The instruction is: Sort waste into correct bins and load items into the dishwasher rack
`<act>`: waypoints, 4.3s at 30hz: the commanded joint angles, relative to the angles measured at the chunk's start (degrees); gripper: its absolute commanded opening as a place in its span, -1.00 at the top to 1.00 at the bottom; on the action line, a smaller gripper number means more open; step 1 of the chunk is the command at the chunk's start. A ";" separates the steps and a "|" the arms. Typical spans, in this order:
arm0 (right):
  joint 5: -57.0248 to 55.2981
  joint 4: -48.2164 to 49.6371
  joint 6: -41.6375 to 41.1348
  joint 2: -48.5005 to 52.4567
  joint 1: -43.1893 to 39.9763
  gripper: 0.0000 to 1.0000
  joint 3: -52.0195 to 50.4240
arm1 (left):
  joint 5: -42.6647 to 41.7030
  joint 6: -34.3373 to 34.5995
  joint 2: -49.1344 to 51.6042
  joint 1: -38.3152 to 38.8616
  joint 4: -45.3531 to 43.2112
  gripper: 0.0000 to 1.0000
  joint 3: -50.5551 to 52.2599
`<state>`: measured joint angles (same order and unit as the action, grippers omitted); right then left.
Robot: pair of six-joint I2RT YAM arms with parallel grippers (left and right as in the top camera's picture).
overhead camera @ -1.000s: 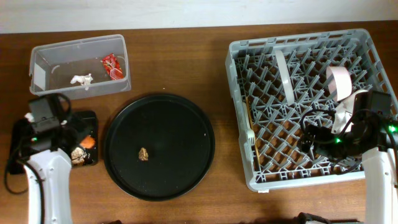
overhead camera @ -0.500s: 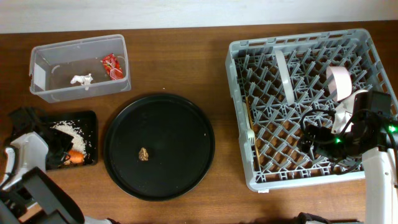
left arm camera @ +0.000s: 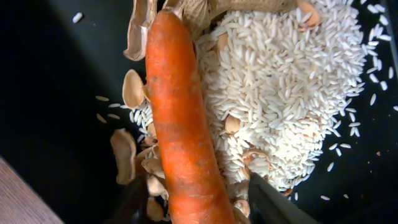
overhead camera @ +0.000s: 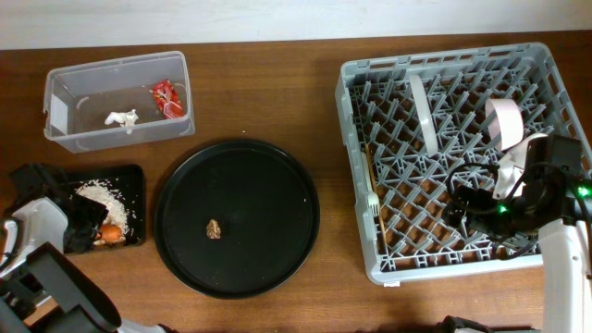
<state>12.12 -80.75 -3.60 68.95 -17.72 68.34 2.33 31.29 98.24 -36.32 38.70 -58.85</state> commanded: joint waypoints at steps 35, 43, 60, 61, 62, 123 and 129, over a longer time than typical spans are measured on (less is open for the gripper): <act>-0.15 -0.17 0.22 0.04 -0.31 -0.97 -0.20 | -4.96 -4.39 5.90 42.60 17.97 -0.34 -4.72; -0.31 -0.17 0.22 0.04 -0.31 -0.97 -0.22 | -4.96 -4.39 6.97 42.60 16.74 0.03 -1.64; -0.33 -0.20 0.22 0.04 -0.31 -0.97 -0.22 | -6.16 -6.01 6.12 38.62 21.90 0.99 -8.44; -0.33 -0.20 0.22 0.04 -0.31 -0.97 -0.20 | -6.19 -6.69 5.81 37.40 22.60 0.99 -9.88; -0.33 -0.20 0.22 0.04 -0.31 -0.97 -0.20 | -5.95 -6.88 5.44 35.76 23.52 0.99 -11.65; 5.57 5.40 1.99 1.49 -0.02 -0.97 -0.20 | -10.93 -16.61 -3.56 25.90 16.48 -0.36 -20.59; 6.12 6.99 3.17 8.87 8.07 -0.97 -0.17 | -9.09 -22.86 -2.58 37.40 26.53 -0.58 -20.59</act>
<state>16.64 -74.43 -1.48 73.95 -14.33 68.34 -7.94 12.84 95.07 -2.02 60.36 -79.05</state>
